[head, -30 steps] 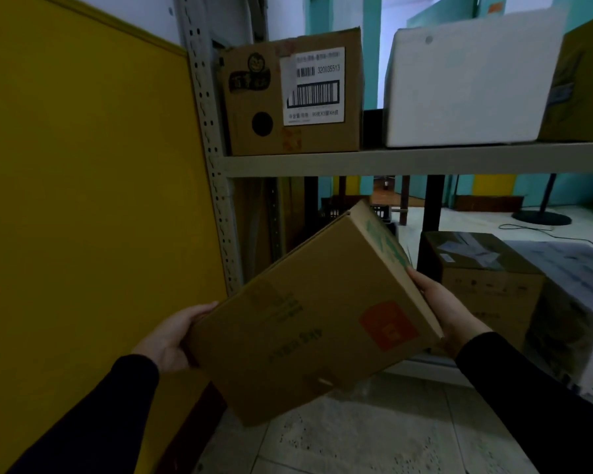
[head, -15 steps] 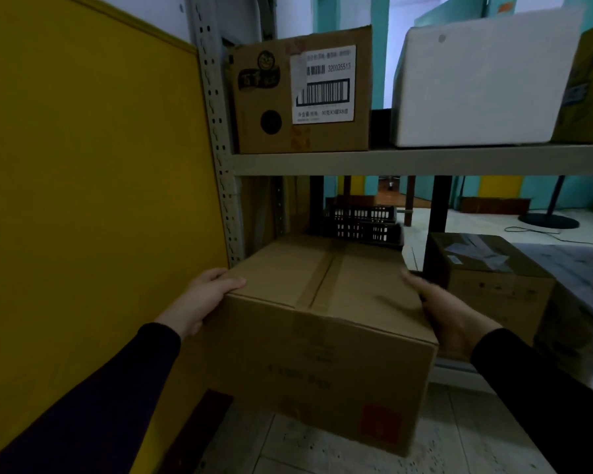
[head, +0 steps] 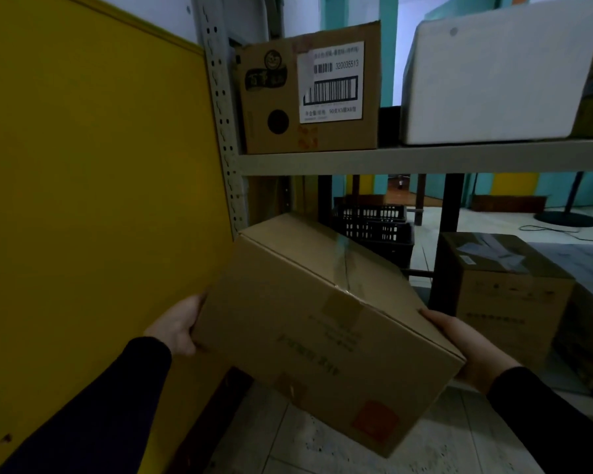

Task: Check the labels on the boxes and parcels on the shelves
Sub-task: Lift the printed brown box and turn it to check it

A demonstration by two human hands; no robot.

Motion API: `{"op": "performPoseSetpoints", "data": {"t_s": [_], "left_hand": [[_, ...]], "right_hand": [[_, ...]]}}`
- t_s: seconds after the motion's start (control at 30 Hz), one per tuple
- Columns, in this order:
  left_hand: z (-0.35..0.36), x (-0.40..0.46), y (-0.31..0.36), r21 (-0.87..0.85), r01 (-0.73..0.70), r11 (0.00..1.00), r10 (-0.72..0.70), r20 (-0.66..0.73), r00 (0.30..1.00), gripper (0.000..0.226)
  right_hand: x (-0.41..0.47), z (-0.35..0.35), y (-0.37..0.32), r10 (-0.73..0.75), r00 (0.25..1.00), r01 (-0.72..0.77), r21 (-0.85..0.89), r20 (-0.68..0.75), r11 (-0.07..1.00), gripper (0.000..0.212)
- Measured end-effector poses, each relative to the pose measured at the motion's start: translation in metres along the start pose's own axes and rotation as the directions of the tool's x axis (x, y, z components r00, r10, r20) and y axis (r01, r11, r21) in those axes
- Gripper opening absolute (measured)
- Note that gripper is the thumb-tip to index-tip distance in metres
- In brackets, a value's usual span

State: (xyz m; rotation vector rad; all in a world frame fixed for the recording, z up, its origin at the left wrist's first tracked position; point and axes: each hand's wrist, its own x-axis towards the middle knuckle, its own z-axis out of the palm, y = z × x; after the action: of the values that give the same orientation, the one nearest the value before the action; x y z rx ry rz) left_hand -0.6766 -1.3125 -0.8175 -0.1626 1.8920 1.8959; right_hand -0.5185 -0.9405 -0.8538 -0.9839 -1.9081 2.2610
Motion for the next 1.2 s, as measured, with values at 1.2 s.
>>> {"op": "performPoseSetpoints", "data": {"t_s": [1.2], "left_hand": [[0.086,-0.035,0.013,0.798,-0.577,0.172,0.501,0.434,0.749,0.061]], "right_hand": [[0.018,0.08,0.047,-0.192,0.946,0.076,0.397,0.263,0.915,0.058]]}}
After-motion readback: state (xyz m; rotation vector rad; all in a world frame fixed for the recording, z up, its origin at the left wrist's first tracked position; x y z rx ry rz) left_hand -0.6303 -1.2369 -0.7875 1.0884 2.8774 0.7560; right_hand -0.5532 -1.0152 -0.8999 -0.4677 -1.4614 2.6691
